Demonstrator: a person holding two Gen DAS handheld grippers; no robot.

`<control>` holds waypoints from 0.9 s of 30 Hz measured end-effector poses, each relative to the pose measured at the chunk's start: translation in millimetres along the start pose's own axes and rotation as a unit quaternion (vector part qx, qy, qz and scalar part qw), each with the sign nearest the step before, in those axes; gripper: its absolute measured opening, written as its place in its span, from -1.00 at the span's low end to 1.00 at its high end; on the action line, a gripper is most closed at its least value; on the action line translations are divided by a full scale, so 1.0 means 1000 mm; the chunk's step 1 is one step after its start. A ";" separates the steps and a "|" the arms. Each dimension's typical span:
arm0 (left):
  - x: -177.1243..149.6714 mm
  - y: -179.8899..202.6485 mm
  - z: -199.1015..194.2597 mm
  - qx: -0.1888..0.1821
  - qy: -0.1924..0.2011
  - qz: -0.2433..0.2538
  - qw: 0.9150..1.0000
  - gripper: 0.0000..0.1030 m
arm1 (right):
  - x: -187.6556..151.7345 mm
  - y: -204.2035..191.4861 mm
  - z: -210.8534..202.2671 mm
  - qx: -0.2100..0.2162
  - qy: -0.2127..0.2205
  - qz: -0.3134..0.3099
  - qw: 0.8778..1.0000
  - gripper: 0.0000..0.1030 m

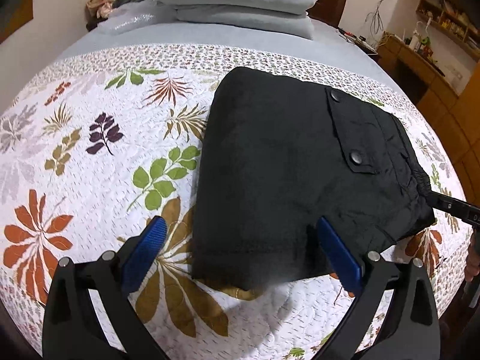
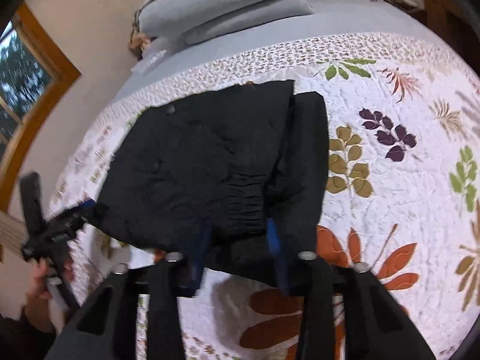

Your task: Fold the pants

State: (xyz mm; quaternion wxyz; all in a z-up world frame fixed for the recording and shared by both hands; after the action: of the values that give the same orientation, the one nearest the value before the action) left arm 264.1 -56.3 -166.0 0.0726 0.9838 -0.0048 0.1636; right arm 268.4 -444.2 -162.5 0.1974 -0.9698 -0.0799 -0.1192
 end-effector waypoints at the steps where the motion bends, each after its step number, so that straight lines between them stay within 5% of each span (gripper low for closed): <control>1: 0.000 0.001 -0.001 0.004 0.002 0.001 1.000 0.93 | -0.001 0.002 -0.002 0.002 0.001 0.002 1.000 -0.63; 6: 0.002 0.000 -0.005 0.017 0.009 0.004 1.000 0.93 | -0.011 0.012 -0.010 0.023 0.003 0.005 1.000 -0.84; 7: 0.002 0.000 -0.005 0.019 0.009 0.005 1.000 0.93 | -0.013 0.013 -0.013 0.019 0.009 0.010 1.000 -0.70; 8: 0.003 -0.001 -0.004 0.022 0.009 0.006 1.000 0.93 | -0.013 0.015 -0.016 0.016 0.017 0.019 1.000 -0.22; 10: 0.002 -0.001 -0.004 0.029 0.010 0.006 1.000 0.93 | -0.011 0.015 -0.021 0.020 0.029 0.022 0.999 0.33; 21: 0.002 0.002 -0.001 0.034 0.006 0.009 0.999 0.93 | 0.015 -0.004 0.018 0.025 -0.006 0.004 1.000 0.30; 27: 0.003 0.003 0.002 0.034 0.002 0.011 0.999 0.94 | 0.008 -0.006 0.021 0.023 -0.009 -0.004 1.000 -0.13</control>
State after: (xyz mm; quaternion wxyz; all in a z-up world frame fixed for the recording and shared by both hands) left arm 267.7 -59.6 -166.2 0.0378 0.9853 -0.0104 0.1662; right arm 279.0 -429.8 -176.7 0.2182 -0.9657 -0.0879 -0.1096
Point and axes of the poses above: each gripper's, at about its wrist camera, not at the fingertips, and z roughly the way its jaws point, y to its right, x to its top, the point moved 2 cm from there along z, roughly the way its jaws point, and after that the axes turned 15 degrees about -y, right-handed, at the moved point
